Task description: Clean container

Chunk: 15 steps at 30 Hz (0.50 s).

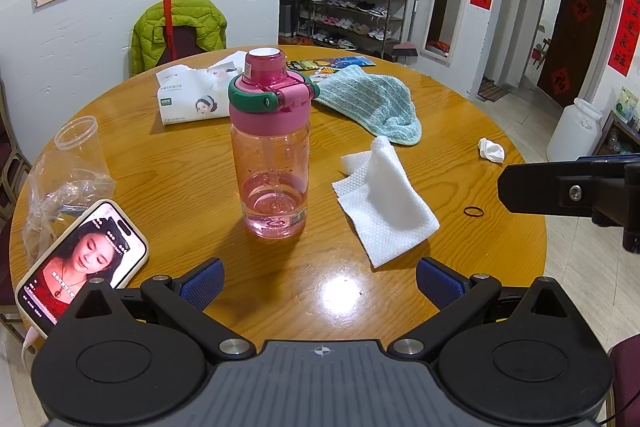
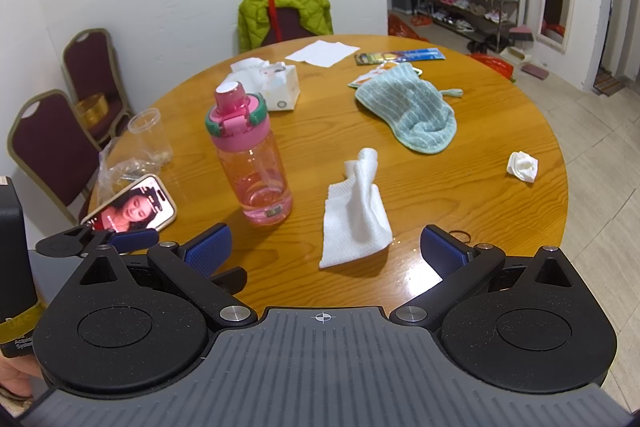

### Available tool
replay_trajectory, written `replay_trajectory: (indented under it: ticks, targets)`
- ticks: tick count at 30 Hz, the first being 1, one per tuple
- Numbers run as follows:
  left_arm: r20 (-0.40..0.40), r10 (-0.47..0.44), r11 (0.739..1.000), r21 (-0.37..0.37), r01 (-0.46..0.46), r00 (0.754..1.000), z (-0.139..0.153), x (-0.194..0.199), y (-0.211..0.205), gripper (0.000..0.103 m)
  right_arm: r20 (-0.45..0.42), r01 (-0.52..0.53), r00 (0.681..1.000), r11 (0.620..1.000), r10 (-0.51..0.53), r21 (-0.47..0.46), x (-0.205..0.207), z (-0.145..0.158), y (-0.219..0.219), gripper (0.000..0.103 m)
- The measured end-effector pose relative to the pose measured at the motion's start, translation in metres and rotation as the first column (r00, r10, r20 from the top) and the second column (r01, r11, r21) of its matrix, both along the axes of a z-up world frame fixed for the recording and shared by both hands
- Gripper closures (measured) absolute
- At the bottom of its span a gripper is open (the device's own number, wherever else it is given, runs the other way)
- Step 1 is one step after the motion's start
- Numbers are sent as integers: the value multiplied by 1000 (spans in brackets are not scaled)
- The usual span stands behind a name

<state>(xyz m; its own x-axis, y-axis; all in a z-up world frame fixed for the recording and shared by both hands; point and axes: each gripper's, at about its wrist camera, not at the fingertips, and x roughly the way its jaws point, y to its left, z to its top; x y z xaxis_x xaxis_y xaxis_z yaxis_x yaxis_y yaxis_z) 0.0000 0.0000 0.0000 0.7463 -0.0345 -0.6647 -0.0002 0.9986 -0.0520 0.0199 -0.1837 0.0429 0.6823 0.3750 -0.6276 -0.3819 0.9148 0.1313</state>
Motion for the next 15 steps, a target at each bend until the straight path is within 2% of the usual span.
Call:
replay_trajectory:
  ticks: [15]
  targets:
    - [-4,6,1000,4,-6,1000,2,-2,-1,1,0,-4,1000,1000,4,-2,-1,0,1,0]
